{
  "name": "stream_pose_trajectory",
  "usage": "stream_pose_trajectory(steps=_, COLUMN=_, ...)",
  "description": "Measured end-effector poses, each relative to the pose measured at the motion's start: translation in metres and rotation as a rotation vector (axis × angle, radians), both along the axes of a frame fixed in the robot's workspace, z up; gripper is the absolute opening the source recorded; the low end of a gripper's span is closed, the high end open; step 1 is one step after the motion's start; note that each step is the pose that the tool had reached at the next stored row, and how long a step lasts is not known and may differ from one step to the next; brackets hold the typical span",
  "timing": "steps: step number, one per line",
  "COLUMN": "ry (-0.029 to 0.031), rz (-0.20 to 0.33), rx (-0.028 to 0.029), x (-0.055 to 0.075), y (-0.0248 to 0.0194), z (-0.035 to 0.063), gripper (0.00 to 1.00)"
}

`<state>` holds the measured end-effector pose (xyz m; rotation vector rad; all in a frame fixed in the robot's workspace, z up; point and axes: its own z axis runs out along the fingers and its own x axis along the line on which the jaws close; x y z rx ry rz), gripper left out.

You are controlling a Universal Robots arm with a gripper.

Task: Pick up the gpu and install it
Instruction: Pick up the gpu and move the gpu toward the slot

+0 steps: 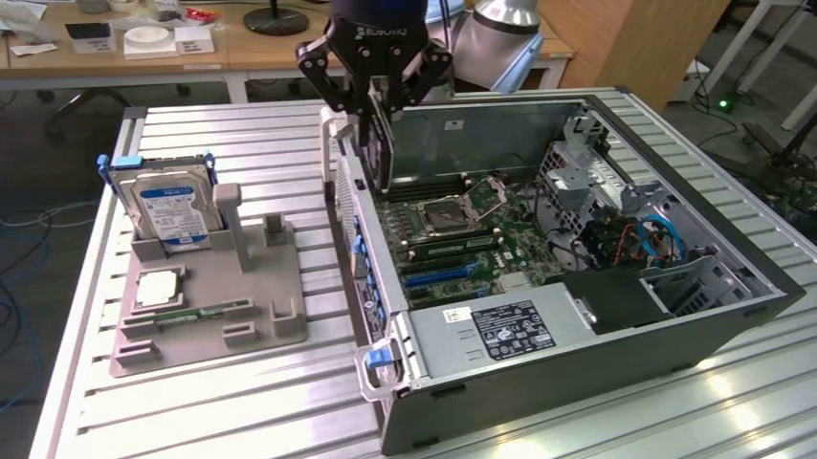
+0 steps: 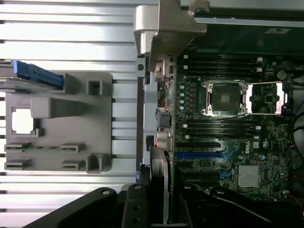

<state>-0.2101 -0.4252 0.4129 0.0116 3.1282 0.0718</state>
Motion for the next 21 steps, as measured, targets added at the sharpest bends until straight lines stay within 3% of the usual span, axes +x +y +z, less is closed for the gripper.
stream_pose_trajectory(steps=21, ry=0.0000, rz=0.000, rx=0.0000, x=0.025, y=0.0000, z=0.0000, gripper=0.28)
